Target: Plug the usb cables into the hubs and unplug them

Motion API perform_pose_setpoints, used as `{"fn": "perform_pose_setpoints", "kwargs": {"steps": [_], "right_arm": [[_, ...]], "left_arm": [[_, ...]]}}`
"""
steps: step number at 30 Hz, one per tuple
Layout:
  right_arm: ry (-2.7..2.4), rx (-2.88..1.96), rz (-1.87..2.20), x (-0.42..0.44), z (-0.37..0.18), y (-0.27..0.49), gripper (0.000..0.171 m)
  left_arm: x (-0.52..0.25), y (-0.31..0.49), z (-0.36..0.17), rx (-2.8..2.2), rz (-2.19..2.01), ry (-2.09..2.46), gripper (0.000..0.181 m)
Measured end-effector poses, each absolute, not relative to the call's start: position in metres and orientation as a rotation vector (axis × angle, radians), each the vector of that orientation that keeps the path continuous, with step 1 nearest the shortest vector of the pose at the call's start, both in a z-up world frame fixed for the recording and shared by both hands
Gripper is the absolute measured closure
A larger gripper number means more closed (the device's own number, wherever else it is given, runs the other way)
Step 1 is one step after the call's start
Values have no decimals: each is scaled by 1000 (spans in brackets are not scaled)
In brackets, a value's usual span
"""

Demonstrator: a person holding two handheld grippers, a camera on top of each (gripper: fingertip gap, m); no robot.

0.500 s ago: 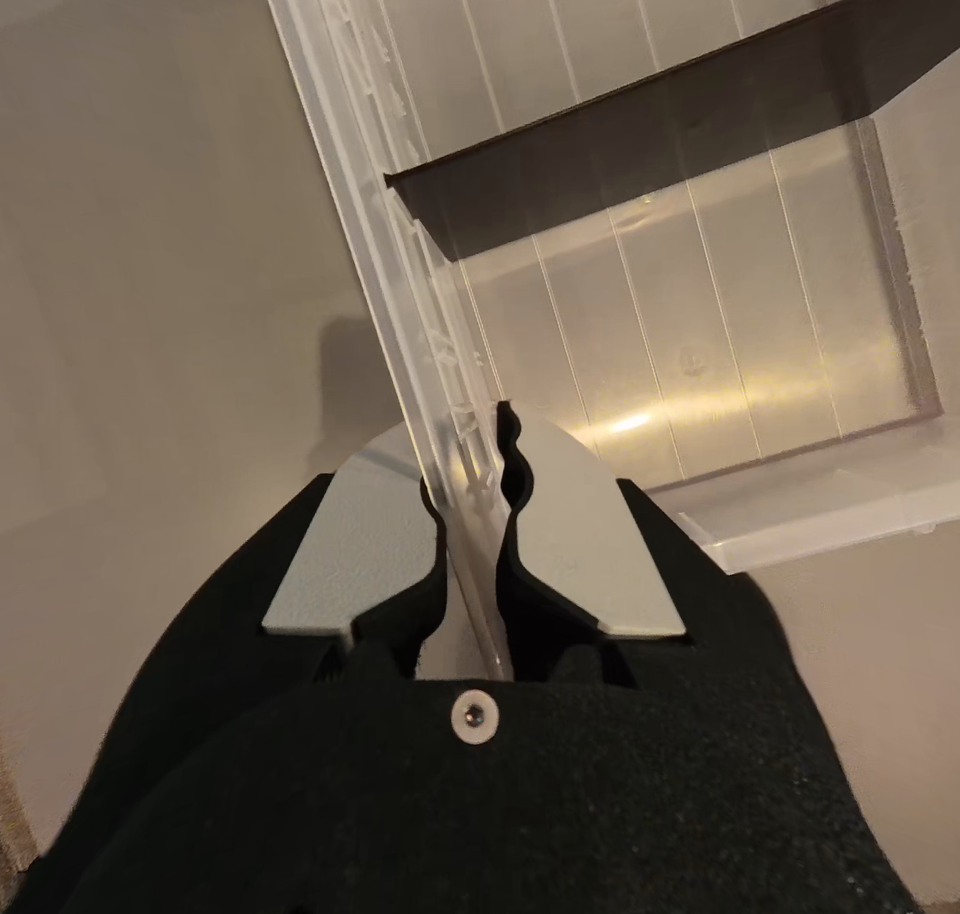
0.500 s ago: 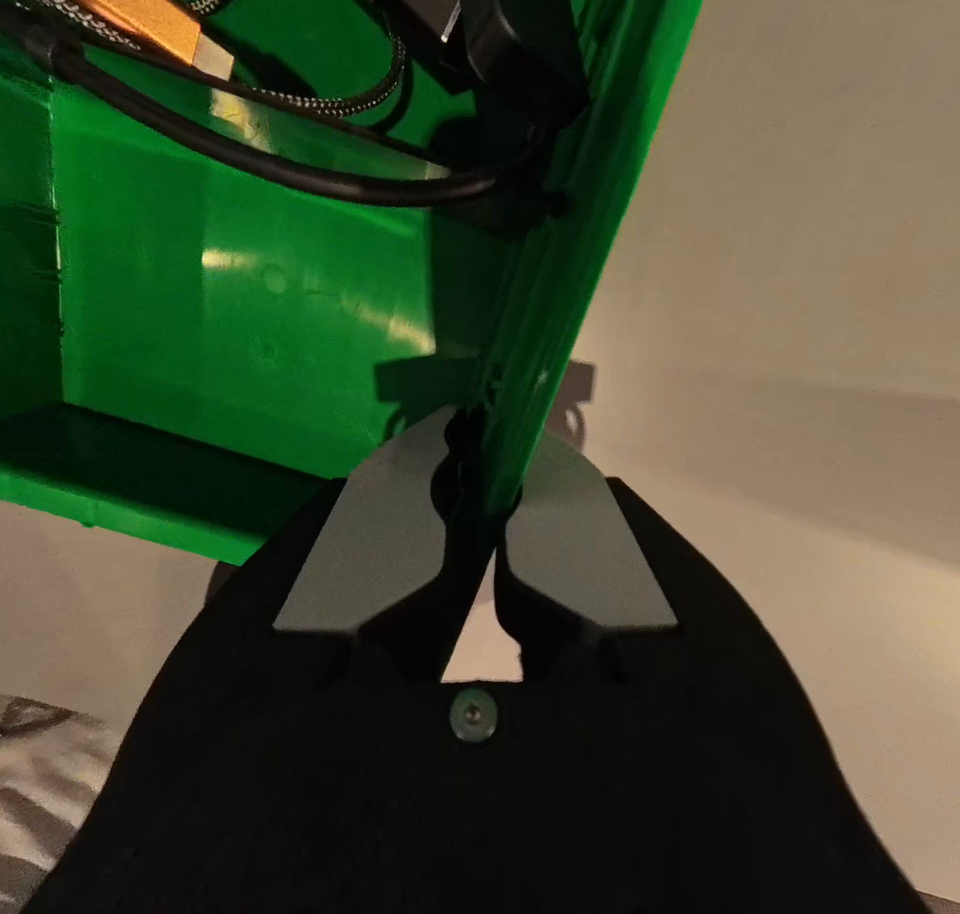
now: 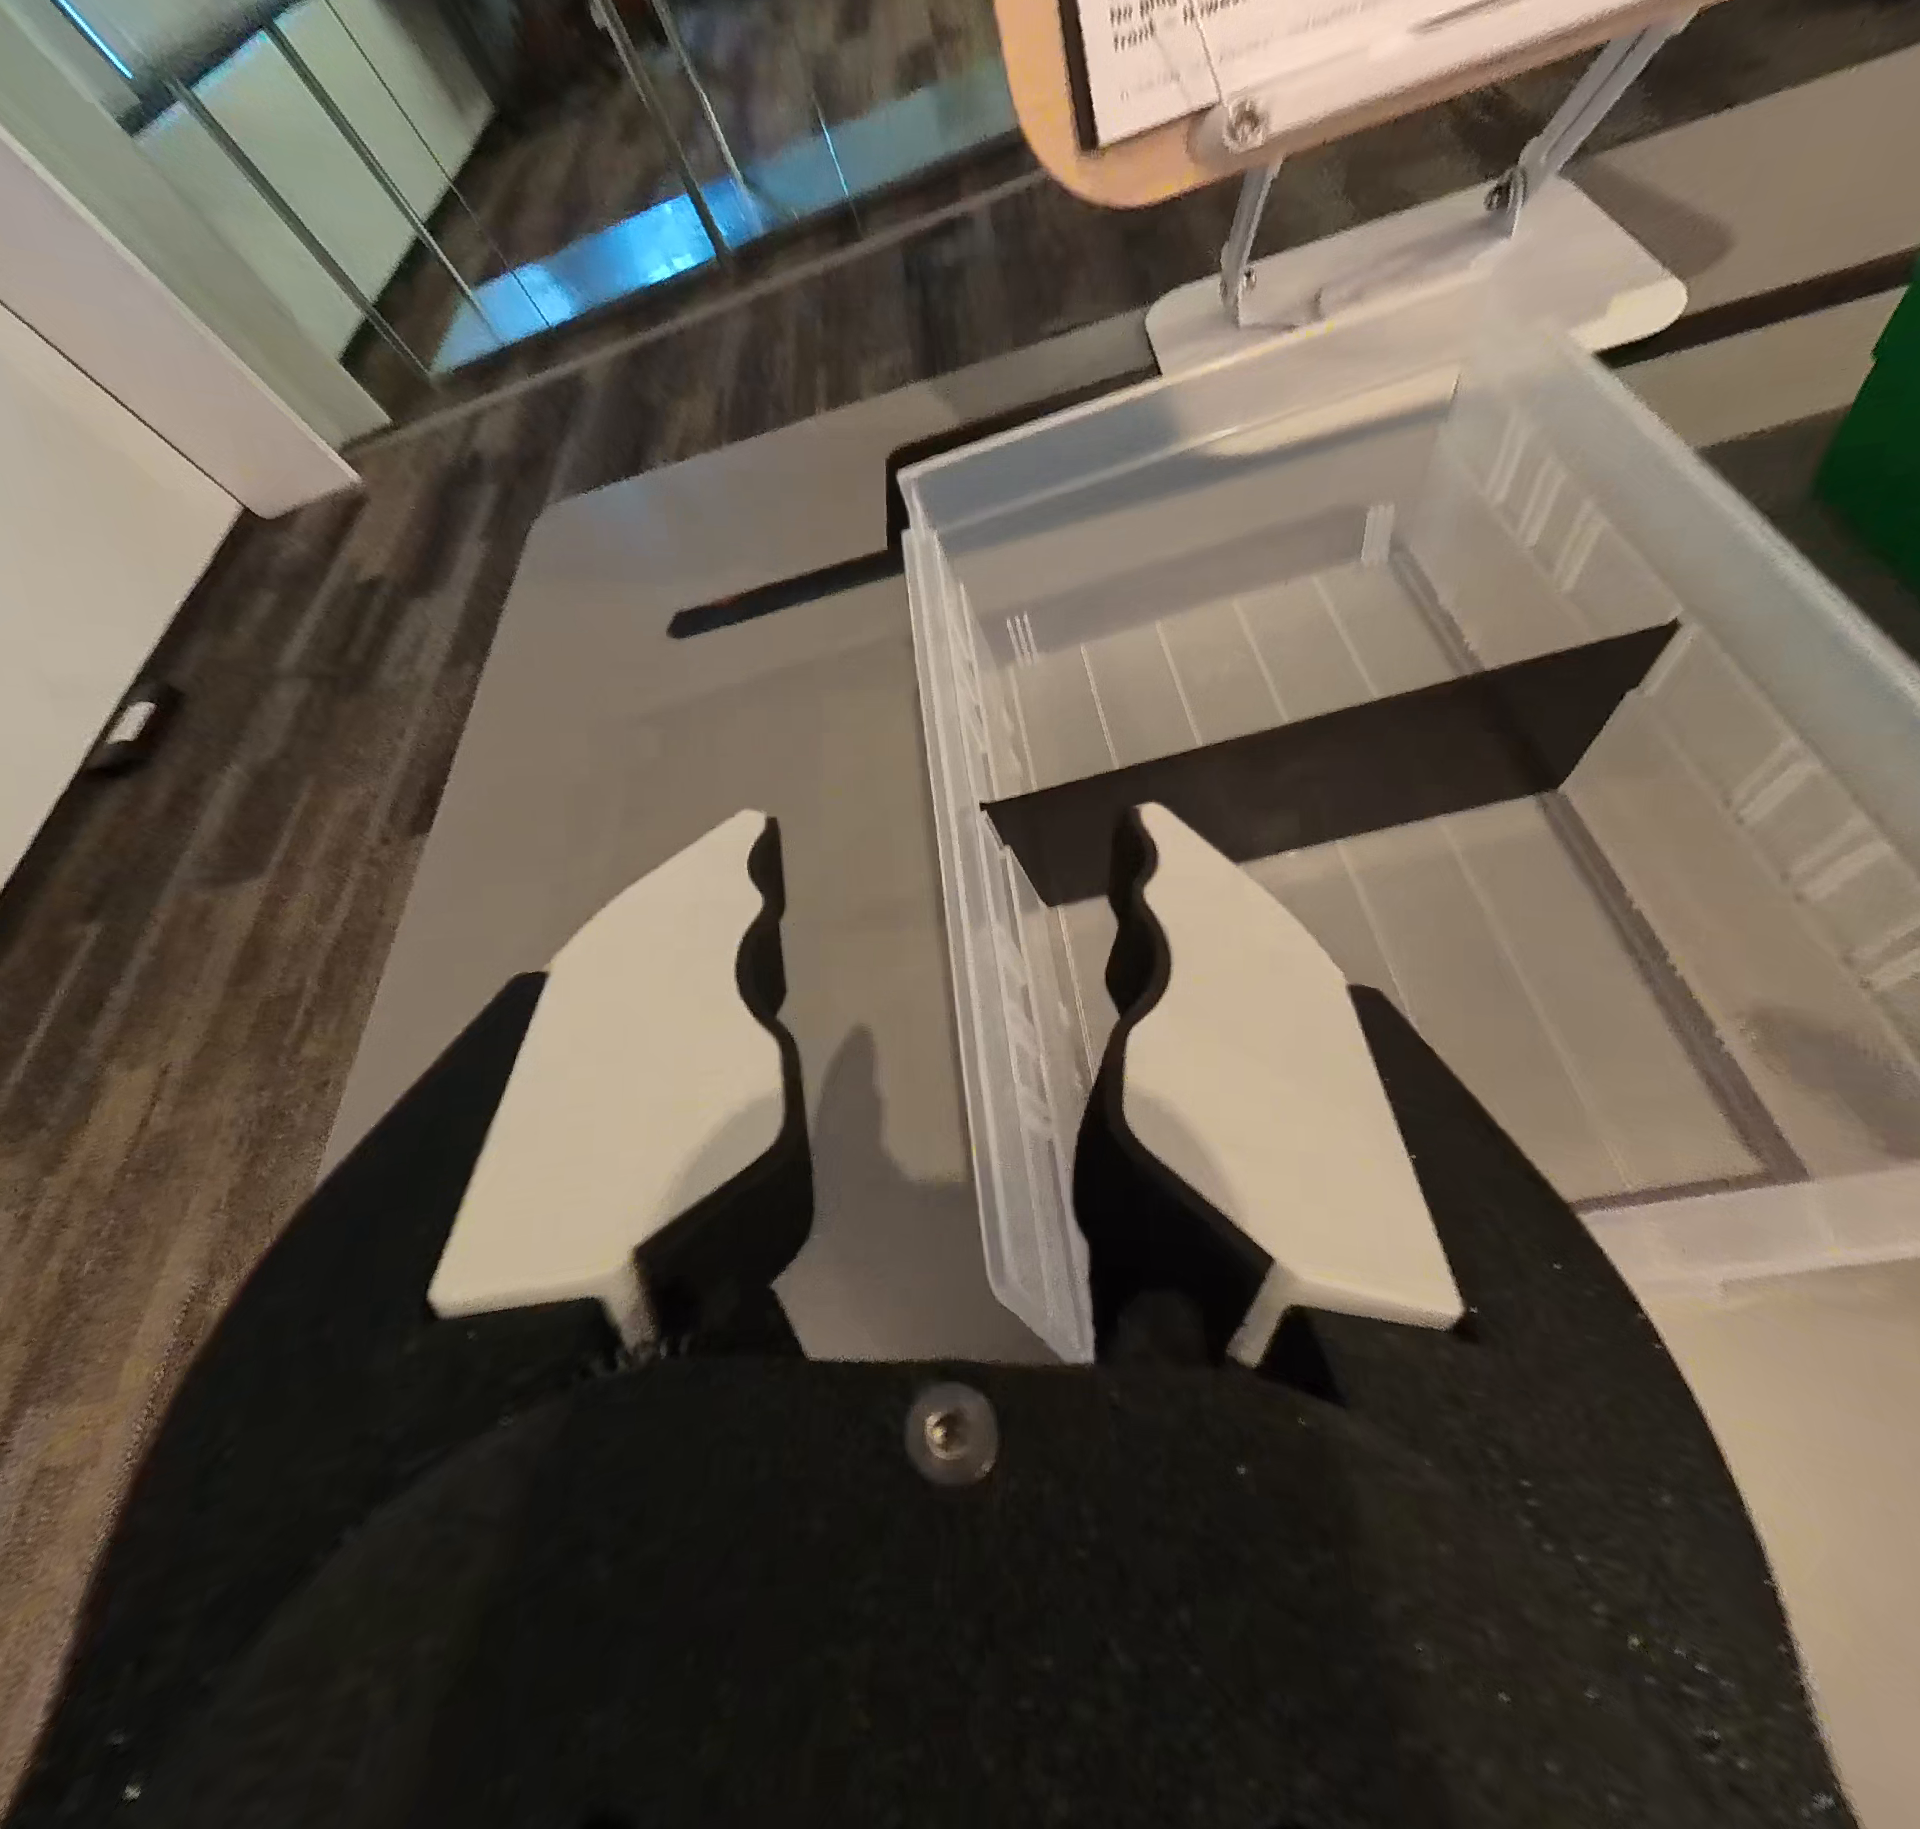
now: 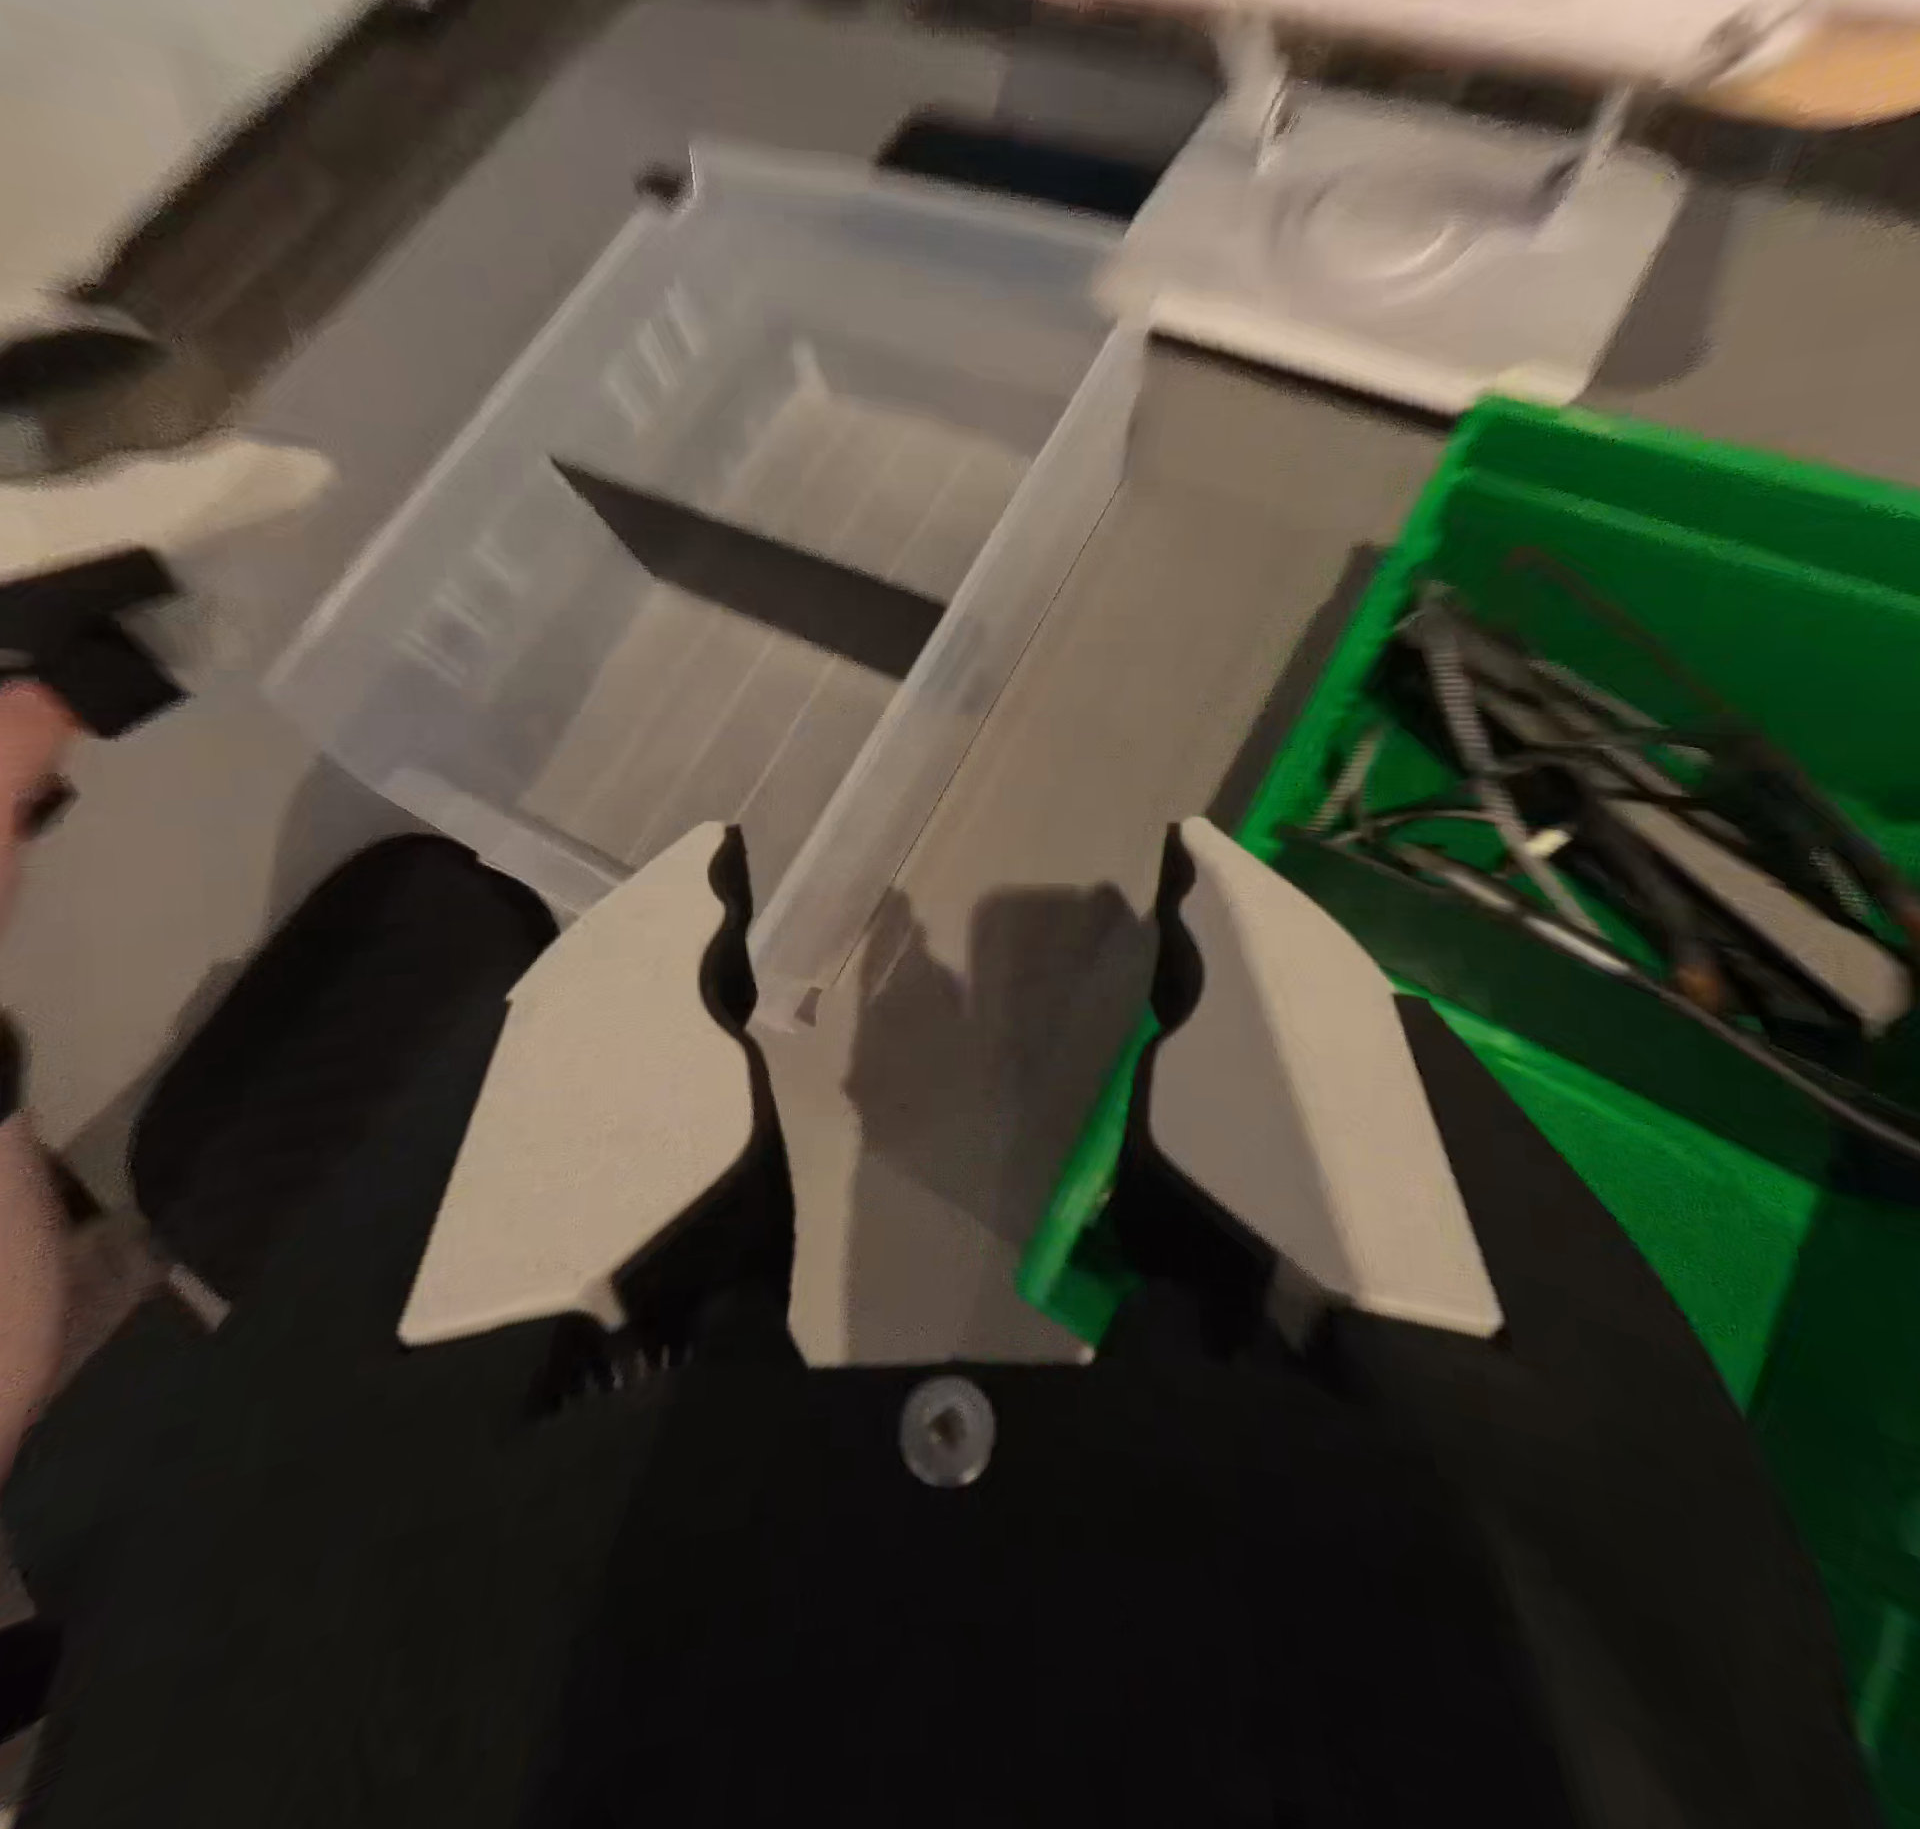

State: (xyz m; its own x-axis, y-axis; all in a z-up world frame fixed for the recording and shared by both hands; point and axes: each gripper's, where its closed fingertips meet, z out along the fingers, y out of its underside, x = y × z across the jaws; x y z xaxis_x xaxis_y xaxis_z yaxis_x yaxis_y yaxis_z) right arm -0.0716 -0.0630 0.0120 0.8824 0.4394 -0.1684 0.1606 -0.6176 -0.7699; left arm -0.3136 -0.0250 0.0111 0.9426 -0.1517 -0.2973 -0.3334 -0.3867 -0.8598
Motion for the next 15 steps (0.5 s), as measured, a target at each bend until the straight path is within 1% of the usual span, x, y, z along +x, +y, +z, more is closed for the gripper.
{"fn": "perform_pose_setpoints", "kwargs": {"steps": [2, 5, 7, 8, 10, 13, 14, 15], "right_arm": [[-432, -2342, 347, -98, -21, -43, 97], [-377, -2527, 387, -128, -65, -28, 97], [-357, -2642, 282, -127, -91, -21, 98], [-349, -2688, 261, -128, -102, -20, 102], [-312, -2775, 307, -134, -117, -19, 111], [-305, -2886, 322, -139, -131, -20, 144], [-327, -2922, 327, -141, -134, -22, 157], [-353, -2947, 275, -138, -135, -22, 161]], "left_arm": [[-307, -27, 17, -1947, 200, 354, 121], [-302, -31, 20, -1930, 200, 365, 121], [-301, -33, 20, -1930, 198, 370, 121], [-300, -35, 21, -1929, 194, 371, 121], [-300, -37, 23, -1926, 185, 372, 121], [-298, -43, 25, -1929, 165, 385, 121], [-297, -46, 27, -1927, 161, 393, 121], [-296, -50, 29, -1923, 157, 402, 121]]}}
